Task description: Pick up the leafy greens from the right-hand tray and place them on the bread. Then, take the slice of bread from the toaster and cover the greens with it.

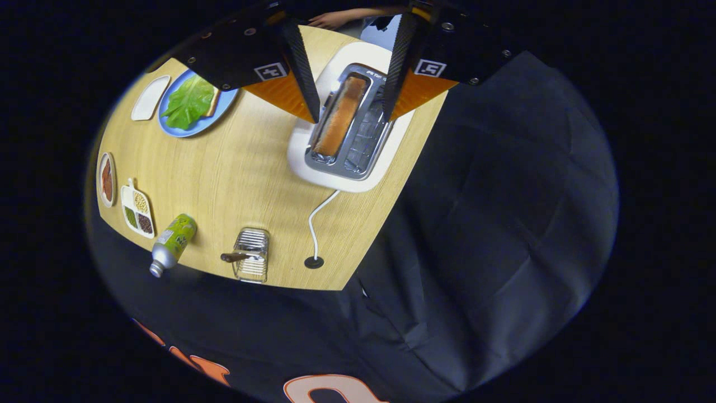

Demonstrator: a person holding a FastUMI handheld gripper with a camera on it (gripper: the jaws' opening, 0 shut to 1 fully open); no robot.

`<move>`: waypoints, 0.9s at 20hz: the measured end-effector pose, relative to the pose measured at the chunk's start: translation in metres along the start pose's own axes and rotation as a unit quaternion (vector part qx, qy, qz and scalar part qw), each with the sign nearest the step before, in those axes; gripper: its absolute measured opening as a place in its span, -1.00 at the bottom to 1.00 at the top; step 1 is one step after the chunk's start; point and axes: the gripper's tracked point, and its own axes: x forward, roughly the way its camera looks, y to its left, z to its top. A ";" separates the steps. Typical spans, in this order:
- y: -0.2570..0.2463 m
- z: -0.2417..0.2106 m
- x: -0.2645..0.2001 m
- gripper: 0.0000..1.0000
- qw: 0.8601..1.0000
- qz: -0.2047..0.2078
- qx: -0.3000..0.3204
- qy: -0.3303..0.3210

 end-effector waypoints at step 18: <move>-0.020 0.002 -0.050 -0.75 0.997 0.019 -0.010 -0.079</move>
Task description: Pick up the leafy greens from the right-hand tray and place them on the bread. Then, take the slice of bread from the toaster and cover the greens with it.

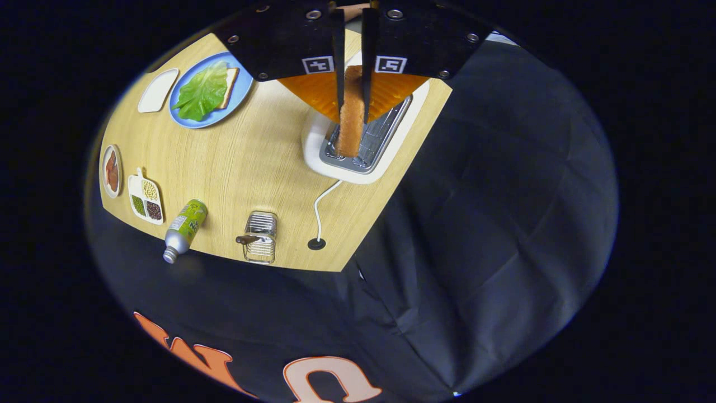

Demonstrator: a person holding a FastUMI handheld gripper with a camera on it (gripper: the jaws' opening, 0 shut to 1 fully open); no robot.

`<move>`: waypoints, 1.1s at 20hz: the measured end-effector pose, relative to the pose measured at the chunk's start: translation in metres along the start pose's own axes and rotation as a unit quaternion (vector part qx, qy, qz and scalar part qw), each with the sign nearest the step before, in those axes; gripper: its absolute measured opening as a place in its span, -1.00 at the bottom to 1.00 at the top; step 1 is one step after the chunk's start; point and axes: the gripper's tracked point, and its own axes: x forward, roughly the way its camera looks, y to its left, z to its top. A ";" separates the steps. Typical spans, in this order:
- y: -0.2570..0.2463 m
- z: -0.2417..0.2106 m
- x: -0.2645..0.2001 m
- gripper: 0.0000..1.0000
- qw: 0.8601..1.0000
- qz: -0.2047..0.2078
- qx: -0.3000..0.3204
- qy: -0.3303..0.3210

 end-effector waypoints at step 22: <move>-0.203 -0.098 -0.028 -0.76 0.990 0.072 0.097 -0.066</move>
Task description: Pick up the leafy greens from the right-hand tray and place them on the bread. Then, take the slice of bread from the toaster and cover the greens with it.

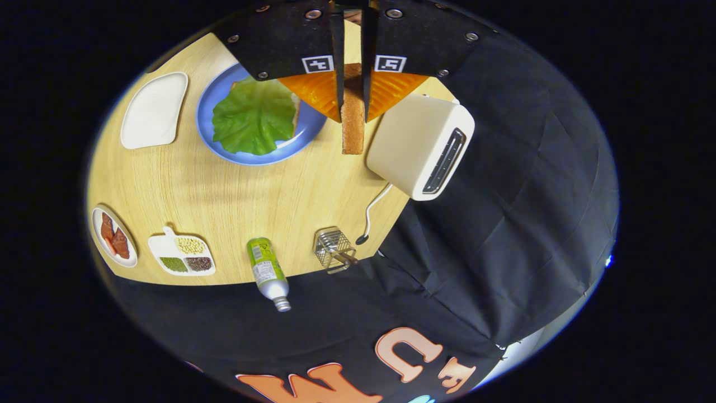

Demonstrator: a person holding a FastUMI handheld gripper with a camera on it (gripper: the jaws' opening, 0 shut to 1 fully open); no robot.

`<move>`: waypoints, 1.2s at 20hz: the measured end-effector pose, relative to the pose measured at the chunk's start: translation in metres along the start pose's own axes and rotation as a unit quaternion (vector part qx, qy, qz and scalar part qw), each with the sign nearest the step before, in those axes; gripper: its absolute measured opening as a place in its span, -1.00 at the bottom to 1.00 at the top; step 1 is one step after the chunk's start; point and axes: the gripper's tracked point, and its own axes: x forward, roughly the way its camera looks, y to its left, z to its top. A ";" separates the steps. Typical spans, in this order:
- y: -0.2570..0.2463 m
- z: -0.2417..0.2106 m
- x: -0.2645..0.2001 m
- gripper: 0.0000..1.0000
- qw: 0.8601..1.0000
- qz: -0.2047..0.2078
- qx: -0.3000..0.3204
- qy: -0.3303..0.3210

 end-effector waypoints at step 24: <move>-0.065 0.076 -0.117 0.16 0.933 -0.186 -0.170 -0.257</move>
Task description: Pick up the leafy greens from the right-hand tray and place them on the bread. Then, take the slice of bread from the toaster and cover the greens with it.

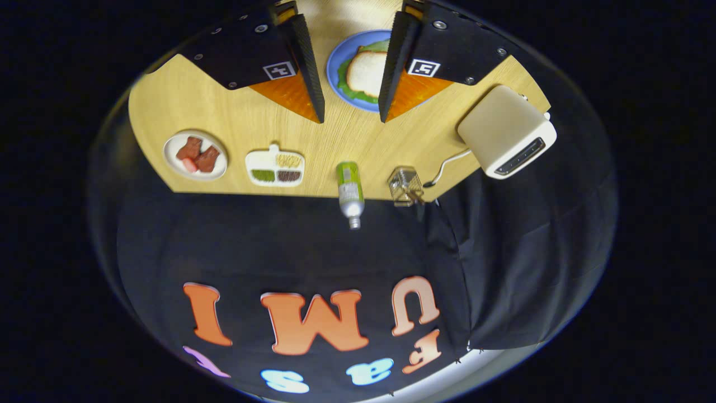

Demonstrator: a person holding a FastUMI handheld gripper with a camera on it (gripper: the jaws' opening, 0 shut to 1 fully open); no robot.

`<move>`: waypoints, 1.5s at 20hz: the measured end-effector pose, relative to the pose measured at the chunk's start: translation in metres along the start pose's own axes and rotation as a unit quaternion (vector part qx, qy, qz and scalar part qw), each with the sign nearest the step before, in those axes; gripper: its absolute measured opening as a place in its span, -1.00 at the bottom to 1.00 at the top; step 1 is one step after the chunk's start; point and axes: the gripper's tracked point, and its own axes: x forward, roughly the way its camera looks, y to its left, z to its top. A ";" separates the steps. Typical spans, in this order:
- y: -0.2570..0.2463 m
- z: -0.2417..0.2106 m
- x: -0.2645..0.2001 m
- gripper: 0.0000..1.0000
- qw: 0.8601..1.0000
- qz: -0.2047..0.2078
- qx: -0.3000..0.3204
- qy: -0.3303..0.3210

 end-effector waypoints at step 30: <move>-0.005 0.153 -0.184 0.95 0.948 -0.079 -0.070 -0.301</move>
